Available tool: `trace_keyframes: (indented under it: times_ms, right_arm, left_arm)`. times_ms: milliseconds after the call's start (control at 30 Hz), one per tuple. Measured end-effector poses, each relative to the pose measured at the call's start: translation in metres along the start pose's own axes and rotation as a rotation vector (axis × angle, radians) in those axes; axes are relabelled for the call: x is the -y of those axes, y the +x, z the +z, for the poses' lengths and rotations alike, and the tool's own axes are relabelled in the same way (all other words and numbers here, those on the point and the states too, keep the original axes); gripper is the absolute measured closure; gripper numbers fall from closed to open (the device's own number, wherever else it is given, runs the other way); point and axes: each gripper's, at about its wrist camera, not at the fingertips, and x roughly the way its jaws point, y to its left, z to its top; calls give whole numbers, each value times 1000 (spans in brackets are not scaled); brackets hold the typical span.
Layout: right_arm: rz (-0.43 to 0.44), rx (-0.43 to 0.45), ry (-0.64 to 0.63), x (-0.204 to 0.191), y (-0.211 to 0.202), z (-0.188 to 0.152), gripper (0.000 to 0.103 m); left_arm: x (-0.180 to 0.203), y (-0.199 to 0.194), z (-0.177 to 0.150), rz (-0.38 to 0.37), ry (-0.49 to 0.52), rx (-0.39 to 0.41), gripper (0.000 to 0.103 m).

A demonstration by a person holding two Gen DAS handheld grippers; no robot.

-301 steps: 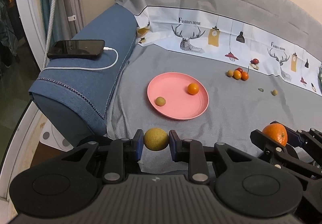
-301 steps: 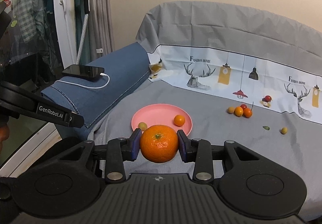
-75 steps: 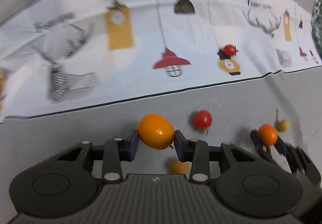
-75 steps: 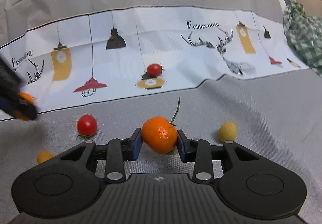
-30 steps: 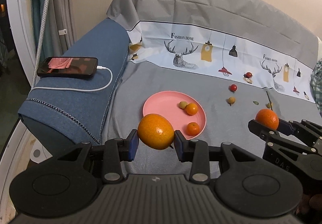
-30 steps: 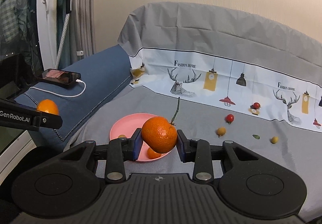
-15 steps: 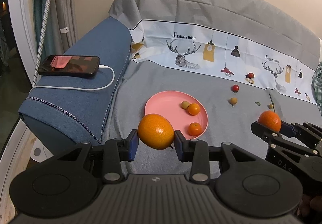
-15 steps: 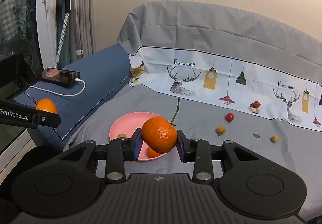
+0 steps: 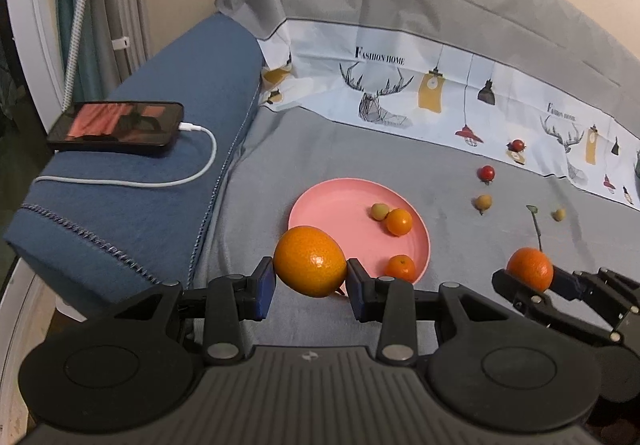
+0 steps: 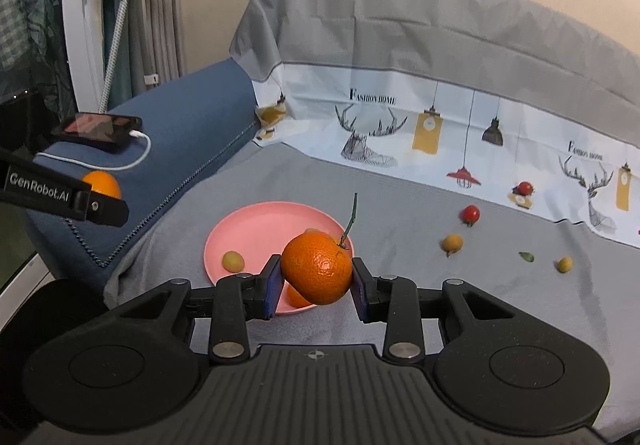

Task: Organize fruits
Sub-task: 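Carry both held mandarins over the pink plate, then lower both mandarins onto the pink plate and open both grippers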

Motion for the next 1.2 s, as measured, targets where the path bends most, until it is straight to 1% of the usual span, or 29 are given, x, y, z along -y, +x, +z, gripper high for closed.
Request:
trace_keyframes:
  times_ms: [200,333,633,833,1000,1033,1100,1133,1167,1200]
  right_arm:
    - [10,-37,6,8,41,3,66]
    - [24,-64,4,12,71,4,66]
    - [69,-117,-72,3,138,5,66]
    - [81,-149,-112,-1,165,1,66]
    - [89,-164,-143,-5,179,-1,66]
    - [94,-165,-152,-6,181,-1,66]
    - [116,-167,-177,-8,185,1,65]
    - [123,-162,-204,-10,187,2,60]
    - [126,-153,-228,-12,186,4,54]
    - [125,-140,-260,-14,185,6,41]
  left_arm:
    - [8,43,18,11,14,-39,61]
    - [15,78,29,23,43,-66,61]
    - [27,157,44,39,85,-135,61]
    - [27,191,48,46,98,-169,61]
    - [27,203,51,49,106,-181,61]
    - [27,205,52,44,112,-186,59]
    - [29,204,55,46,137,-178,36]
    - [31,199,56,49,154,-155,9]
    - [32,193,57,62,163,-119,1]
    - [32,183,57,79,168,-67,0]
